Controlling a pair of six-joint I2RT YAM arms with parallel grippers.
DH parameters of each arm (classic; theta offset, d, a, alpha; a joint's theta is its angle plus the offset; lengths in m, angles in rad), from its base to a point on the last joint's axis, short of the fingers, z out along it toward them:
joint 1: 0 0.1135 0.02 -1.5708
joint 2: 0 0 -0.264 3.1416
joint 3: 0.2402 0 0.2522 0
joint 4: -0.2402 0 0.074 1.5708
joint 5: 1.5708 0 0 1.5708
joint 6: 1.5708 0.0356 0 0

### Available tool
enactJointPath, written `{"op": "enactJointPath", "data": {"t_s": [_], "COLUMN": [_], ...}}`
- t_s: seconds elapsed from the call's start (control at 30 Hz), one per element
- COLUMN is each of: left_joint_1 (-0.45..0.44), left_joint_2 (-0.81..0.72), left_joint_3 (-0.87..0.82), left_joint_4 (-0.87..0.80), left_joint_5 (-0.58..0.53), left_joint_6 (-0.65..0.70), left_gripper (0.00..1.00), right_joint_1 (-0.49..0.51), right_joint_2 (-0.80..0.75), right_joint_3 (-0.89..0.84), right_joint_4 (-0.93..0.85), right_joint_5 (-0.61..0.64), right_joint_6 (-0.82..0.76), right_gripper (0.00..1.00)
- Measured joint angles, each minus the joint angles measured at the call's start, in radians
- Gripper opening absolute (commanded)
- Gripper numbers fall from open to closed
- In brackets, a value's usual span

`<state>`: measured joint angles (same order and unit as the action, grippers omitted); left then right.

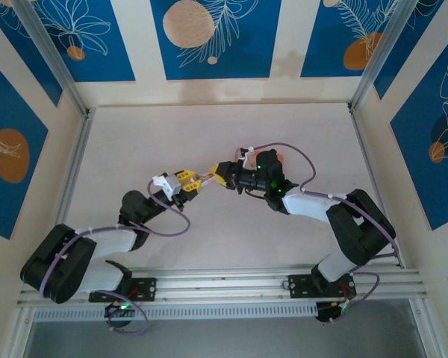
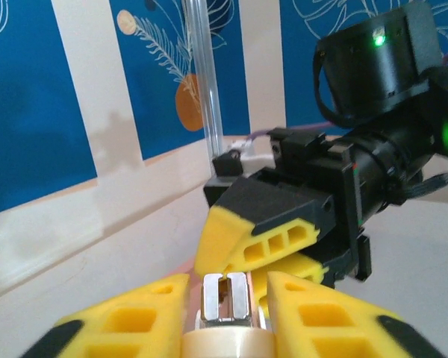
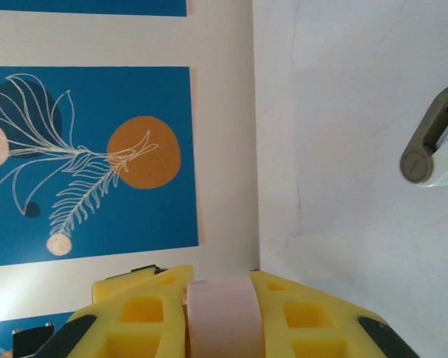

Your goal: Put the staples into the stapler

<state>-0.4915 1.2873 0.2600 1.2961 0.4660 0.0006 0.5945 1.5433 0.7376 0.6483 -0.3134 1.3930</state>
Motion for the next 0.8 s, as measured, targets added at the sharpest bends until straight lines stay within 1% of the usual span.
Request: {"op": "enactJointPath", "data": {"t_s": [0.03,0.13,0.37,0.47,0.53,0.63,0.8], "left_joint_1": [0.0,-0.003,-0.003,-0.004,-0.007,-0.01,-0.012], "left_joint_2": [-0.006,-0.037,-0.123,-0.152,-0.164,-0.169,-0.178], "left_joint_3": [0.0,0.014,0.082,0.119,0.167,0.243,0.29], "left_joint_4": [-0.023,-0.119,-0.387,-0.542,-0.68,-0.851,-1.013], "left_joint_5": [-0.005,-0.005,0.016,0.006,-0.018,-0.035,-0.029], "left_joint_6": [-0.001,-0.011,-0.021,-0.029,-0.037,-0.037,-0.037], "left_gripper": [0.54,0.58,0.57,0.56,0.56,0.56,0.57], "right_joint_1": [-0.003,-0.016,-0.006,0.021,0.053,0.096,0.114], "right_joint_2": [-0.023,-0.09,-0.216,-0.223,-0.224,-0.223,-0.198], "right_joint_3": [0.0,0.005,0.041,0.077,0.099,0.117,0.147], "right_joint_4": [-0.04,-0.167,-0.438,-0.549,-0.607,-0.658,-0.689], "right_joint_5": [0.02,0.086,0.278,0.358,0.41,0.451,0.434], "right_joint_6": [-0.034,-0.149,-0.441,-0.557,-0.631,-0.725,-0.809], "right_gripper": [0.16,0.16,0.16,0.16,0.16,0.16,0.16]}}
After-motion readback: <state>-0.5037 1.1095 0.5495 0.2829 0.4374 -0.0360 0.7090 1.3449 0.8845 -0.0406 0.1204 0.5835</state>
